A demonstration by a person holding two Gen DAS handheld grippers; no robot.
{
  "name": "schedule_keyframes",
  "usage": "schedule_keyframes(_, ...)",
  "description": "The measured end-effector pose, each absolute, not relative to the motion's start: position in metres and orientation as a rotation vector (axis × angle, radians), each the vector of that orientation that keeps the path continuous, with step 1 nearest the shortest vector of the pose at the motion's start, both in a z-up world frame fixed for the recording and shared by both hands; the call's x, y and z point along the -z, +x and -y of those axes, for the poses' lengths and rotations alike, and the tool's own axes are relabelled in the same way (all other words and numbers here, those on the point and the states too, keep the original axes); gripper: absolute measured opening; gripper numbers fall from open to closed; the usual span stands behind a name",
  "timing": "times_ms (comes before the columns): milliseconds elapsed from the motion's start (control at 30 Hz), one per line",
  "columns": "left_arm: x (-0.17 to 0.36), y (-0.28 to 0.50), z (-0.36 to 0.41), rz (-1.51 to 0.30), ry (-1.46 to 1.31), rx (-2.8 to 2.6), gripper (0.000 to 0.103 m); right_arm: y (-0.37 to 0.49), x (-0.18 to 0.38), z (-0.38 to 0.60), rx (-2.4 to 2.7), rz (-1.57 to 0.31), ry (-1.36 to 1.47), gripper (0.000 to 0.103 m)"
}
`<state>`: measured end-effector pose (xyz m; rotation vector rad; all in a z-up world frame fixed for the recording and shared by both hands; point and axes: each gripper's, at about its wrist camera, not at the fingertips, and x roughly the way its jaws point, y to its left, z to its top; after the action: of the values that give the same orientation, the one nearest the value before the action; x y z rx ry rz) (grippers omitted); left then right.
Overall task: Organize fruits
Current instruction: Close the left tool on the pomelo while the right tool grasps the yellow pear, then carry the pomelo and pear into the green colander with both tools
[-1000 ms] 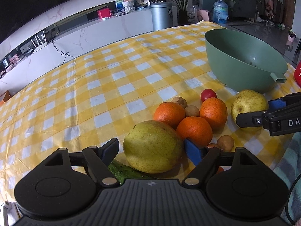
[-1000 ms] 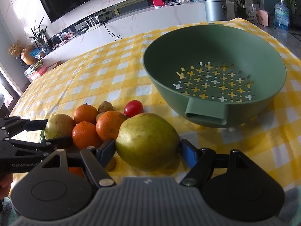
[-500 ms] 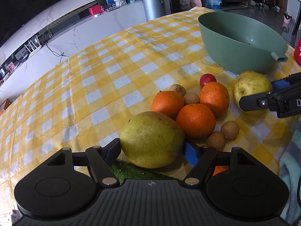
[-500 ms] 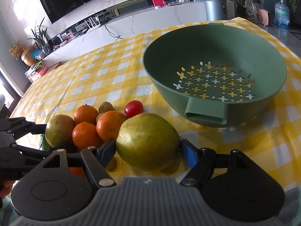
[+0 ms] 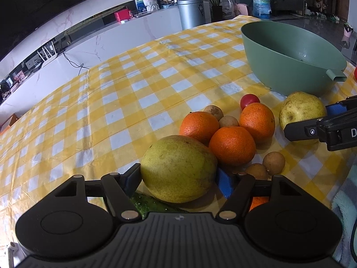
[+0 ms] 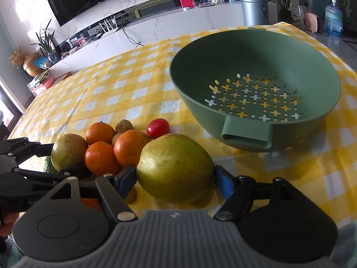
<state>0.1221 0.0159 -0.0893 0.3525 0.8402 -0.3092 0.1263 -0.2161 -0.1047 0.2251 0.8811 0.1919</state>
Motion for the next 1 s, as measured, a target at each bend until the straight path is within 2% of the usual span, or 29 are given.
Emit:
schedule_keyframes(233, 0.081, 0.108, -0.012, -0.788, 0.373, 0.270, 0.080, 0.123, 0.103, 0.219, -0.190, -0.858, 0.232, 0.071)
schedule_keyframes(633, 0.024, 0.073, -0.009, -0.725, 0.203, 0.260, 0.080, 0.102, 0.088, 0.217, -0.260, -0.775, 0.192, 0.071)
schedule_keyframes(1000, -0.024, 0.054, 0.019, -0.698, 0.127, 0.268, 0.080, 0.073, 0.051, 0.235, -0.290, -0.683, 0.195, 0.071)
